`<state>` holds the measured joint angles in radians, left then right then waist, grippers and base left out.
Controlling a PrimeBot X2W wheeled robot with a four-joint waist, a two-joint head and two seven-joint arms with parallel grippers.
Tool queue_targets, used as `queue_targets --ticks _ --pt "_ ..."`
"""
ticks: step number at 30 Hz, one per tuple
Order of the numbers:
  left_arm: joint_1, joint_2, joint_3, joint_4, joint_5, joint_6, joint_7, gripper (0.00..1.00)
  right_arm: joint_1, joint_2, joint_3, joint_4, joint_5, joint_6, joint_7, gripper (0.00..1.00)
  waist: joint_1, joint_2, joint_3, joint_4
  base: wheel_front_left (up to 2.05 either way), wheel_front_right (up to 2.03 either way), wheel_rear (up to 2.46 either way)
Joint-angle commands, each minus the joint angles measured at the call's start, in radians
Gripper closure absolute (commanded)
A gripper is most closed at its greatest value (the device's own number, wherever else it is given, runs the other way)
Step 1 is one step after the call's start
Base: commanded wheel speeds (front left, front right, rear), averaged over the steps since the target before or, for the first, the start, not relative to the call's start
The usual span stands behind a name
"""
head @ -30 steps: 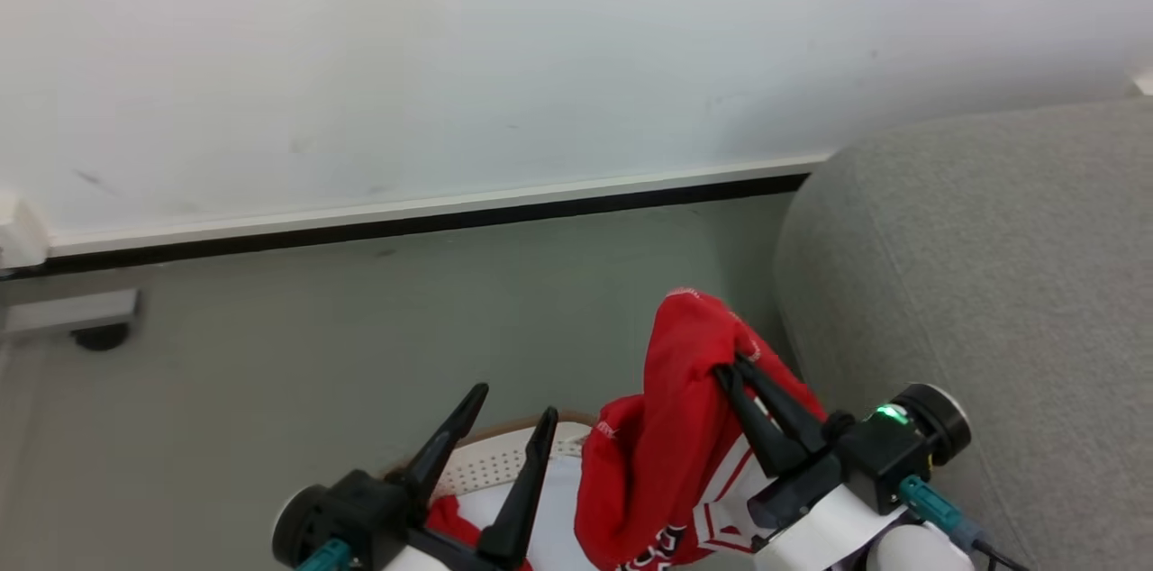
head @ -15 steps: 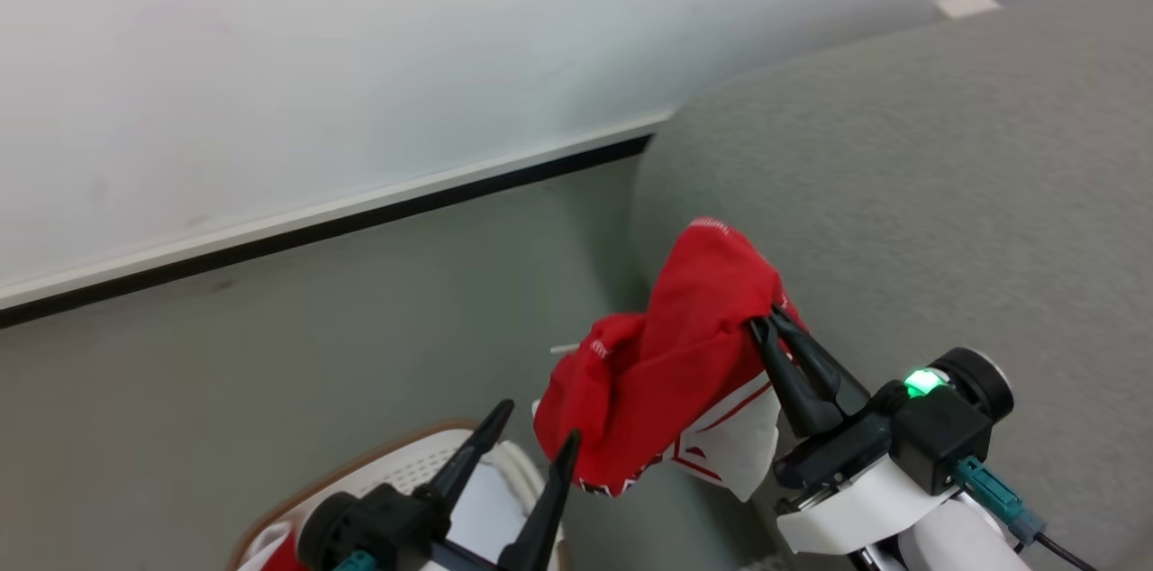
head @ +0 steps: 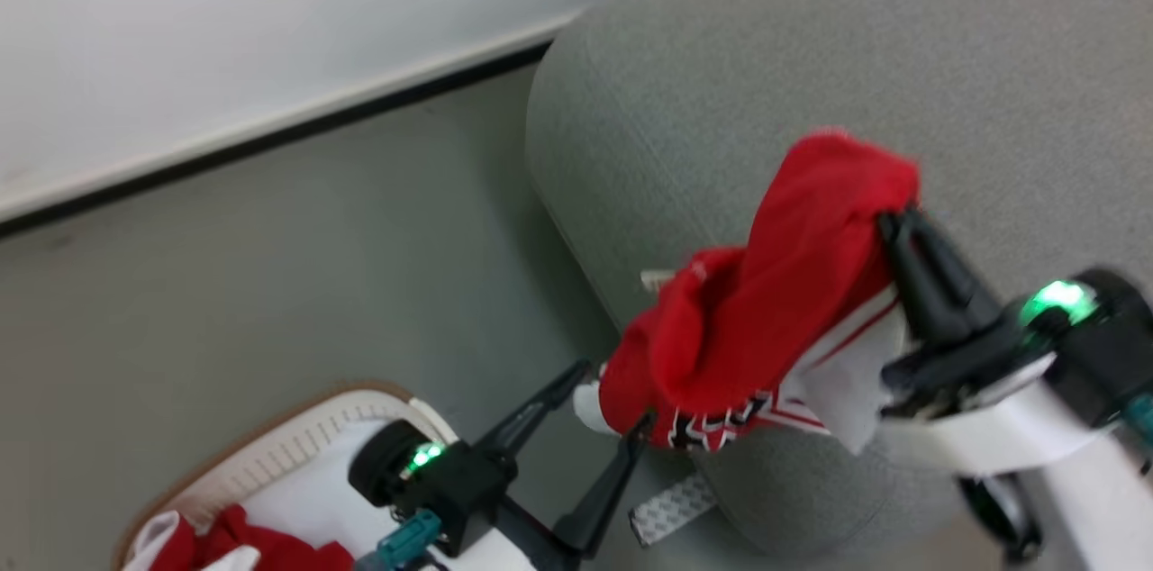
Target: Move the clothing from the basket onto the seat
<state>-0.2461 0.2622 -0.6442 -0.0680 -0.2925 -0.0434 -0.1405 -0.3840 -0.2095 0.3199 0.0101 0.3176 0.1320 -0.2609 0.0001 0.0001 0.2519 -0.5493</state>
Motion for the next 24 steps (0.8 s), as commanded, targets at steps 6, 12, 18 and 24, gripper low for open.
queue_targets --ticks 6,12,18,24 --pt "-0.087 0.077 0.018 -0.063 0.064 -0.01 0.054 0.0 -0.221 -0.033 -0.156 0.03 0.058 -0.002 0.0 1.0 -0.0001 -0.0001 0.24 0.044 0.0 0.0 0.0" --pt "-0.195 0.133 0.032 -0.118 0.109 -0.037 0.082 0.0 -0.487 -0.094 -0.357 0.163 0.116 -0.002 0.038 1.0 -0.0001 -0.0001 0.407 0.106 0.0 0.0 0.0" --pt "-0.28 0.141 0.045 -0.131 0.123 -0.046 0.068 0.0 -0.712 -0.162 -0.542 0.379 0.064 -0.002 0.078 1.0 -0.0001 -0.0001 0.501 0.156 0.0 0.0 0.0" --pt "-0.301 0.131 0.054 -0.106 0.115 -0.039 0.043 0.0 -0.769 -0.132 -0.637 0.579 -0.036 -0.002 0.054 1.0 -0.0001 -0.0001 0.523 0.183 0.0 0.0 0.0"
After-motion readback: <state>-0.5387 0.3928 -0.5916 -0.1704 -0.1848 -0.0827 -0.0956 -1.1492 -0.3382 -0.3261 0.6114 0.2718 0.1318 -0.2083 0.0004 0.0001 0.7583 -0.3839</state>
